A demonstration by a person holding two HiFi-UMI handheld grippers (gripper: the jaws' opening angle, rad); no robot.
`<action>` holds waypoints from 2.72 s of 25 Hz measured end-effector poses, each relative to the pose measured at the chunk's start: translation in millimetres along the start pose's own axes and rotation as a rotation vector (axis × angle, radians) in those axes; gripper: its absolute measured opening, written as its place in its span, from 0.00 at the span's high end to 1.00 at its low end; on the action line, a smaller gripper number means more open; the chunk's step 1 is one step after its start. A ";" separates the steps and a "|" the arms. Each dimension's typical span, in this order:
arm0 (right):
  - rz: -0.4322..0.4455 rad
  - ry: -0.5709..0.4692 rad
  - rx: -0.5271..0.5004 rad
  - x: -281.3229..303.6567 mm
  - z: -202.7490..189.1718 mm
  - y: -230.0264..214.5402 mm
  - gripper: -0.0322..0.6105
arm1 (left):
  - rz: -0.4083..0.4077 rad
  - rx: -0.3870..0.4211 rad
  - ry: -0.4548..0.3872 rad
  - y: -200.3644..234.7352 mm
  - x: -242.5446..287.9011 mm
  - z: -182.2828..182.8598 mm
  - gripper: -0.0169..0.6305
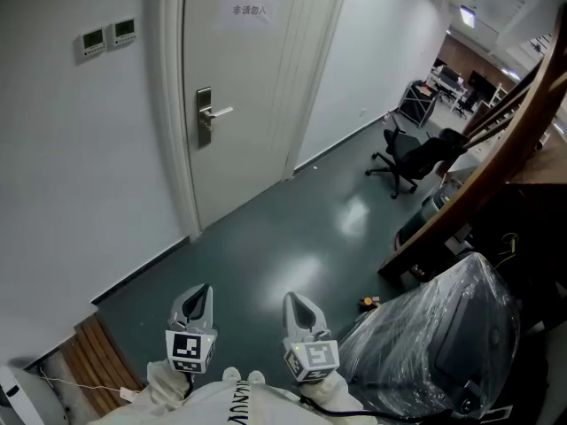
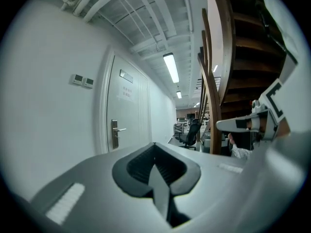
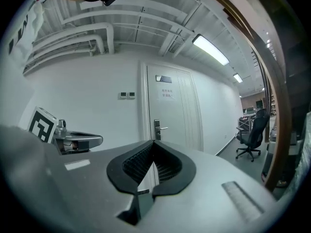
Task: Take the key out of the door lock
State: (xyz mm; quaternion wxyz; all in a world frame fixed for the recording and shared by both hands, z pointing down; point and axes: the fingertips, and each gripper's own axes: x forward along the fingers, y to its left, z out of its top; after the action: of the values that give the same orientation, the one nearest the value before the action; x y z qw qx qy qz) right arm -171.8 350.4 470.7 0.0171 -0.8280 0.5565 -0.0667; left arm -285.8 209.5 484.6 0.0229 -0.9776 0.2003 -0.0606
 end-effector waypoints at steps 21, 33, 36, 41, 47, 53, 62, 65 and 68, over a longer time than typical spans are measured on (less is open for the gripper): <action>-0.044 0.001 -0.035 34.1 -4.2 6.1 0.95 | -0.014 0.048 -0.029 28.5 11.4 -4.2 0.97; 0.004 0.024 0.004 116.3 -11.4 -48.0 0.95 | 0.042 0.050 0.037 50.6 90.5 -14.0 0.97; 0.016 0.031 0.008 138.1 -10.2 -69.3 0.95 | 0.043 0.049 0.042 48.0 121.8 -10.1 0.97; 0.045 0.042 0.026 173.2 -8.4 -97.5 0.95 | 0.047 0.061 0.053 46.5 167.8 -5.1 0.97; 0.072 0.043 0.048 208.4 -6.0 -139.2 0.95 | 0.072 0.061 0.076 45.7 218.6 -3.6 0.97; 0.099 0.031 0.074 237.4 0.4 -182.3 0.95 | 0.101 0.096 0.054 36.7 255.1 15.3 0.97; 0.180 0.033 0.090 272.3 0.5 -178.1 0.95 | 0.181 0.063 0.095 63.8 265.6 4.3 0.97; 0.194 0.050 0.087 281.8 -3.6 -174.5 0.95 | 0.187 0.057 0.099 71.4 274.7 0.2 0.97; 0.202 0.070 0.076 297.9 -8.0 -173.3 0.95 | 0.186 0.045 0.094 79.4 288.4 -4.2 0.97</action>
State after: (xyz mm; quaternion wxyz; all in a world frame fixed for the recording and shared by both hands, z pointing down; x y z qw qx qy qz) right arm 97.2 141.5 523.6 0.0356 -0.7635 0.6346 -0.1145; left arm -54.1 22.7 514.9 0.0411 -0.9502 0.2894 -0.1085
